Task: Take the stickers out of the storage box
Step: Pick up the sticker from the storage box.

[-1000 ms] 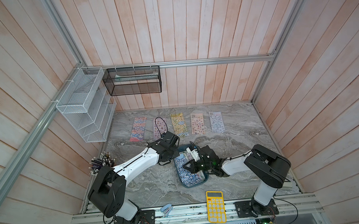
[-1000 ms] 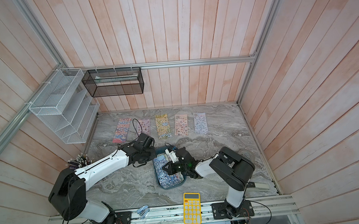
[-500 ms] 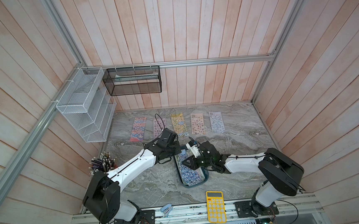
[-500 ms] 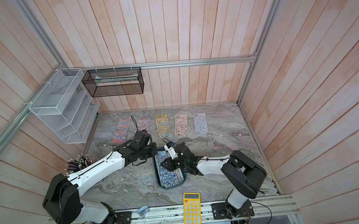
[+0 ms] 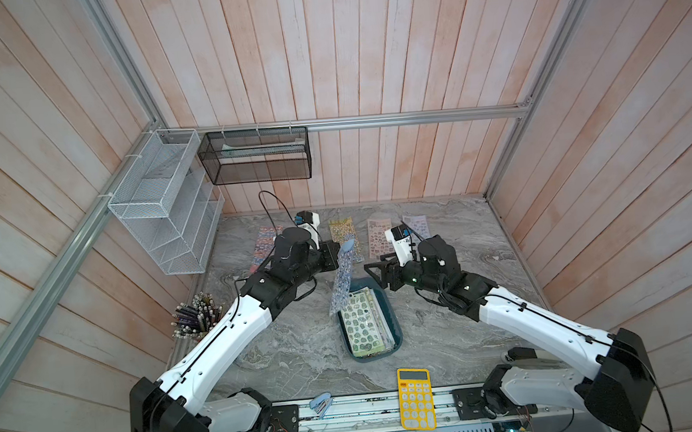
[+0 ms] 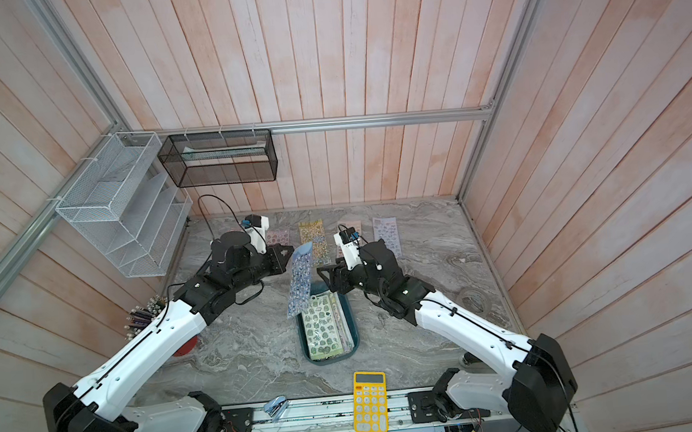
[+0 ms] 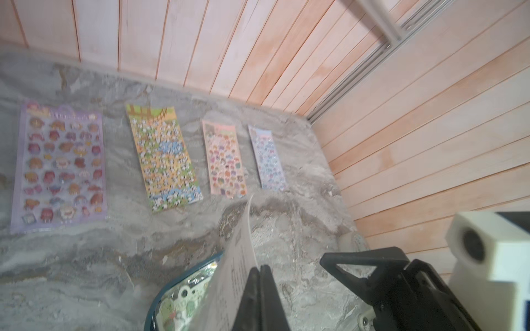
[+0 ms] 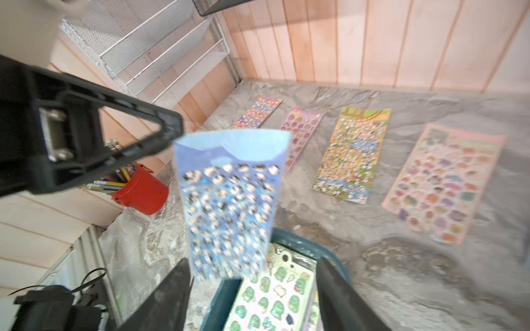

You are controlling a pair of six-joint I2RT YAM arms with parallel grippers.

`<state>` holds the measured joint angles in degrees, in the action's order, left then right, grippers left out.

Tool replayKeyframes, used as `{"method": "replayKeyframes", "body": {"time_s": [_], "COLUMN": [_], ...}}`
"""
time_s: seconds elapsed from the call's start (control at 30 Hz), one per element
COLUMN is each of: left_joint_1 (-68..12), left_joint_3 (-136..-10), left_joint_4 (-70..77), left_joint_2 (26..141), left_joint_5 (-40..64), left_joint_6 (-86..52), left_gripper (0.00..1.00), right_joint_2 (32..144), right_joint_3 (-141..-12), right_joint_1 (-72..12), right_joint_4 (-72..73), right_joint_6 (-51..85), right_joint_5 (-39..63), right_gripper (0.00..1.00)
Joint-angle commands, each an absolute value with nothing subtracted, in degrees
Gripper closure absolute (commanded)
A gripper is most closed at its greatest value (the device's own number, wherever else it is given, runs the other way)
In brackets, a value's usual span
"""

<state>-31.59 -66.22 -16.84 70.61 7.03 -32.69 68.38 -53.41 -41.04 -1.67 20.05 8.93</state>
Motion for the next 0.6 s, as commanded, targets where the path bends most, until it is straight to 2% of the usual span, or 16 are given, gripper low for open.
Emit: {"method": "replayKeyframes", "body": {"time_s": [0.0,0.07,0.1,0.13,0.3,0.57], "left_joint_1": [-29.8,-29.1,-28.8,-28.6,-27.5,-27.5], "left_joint_3": [-69.7,-71.9,-73.3,-74.4,-80.7,-85.6], "left_joint_4": [-13.4,-13.7,-14.0,-14.4,-16.0,-12.9], "left_joint_2": [69.8,70.2,70.6,71.1,74.0,75.5], "left_joint_5": [11.7,14.1,15.5,16.7,25.0,38.8], "left_joint_6": [-28.9,-27.9,-27.4,-27.3,-26.7,-30.4], "left_gripper": [1.0,1.0,1.0,1.0,1.0,1.0], "right_joint_2": [66.9,66.6,66.8,66.9,67.7,68.7], "right_joint_3": [-55.3,-55.8,-56.1,-56.3,-56.9,-56.7], "right_joint_1": [-38.4,-36.5,-35.5,-34.6,-31.1,-26.7], "right_joint_4": [-8.3,-8.9,-9.2,-9.2,-6.9,-0.6], "right_joint_6": [17.2,16.4,16.1,15.7,12.6,12.1], "right_joint_5": [8.0,10.7,12.4,14.0,27.9,39.9], "right_gripper": [0.21,0.18,0.11,0.07,0.09,0.1]}}
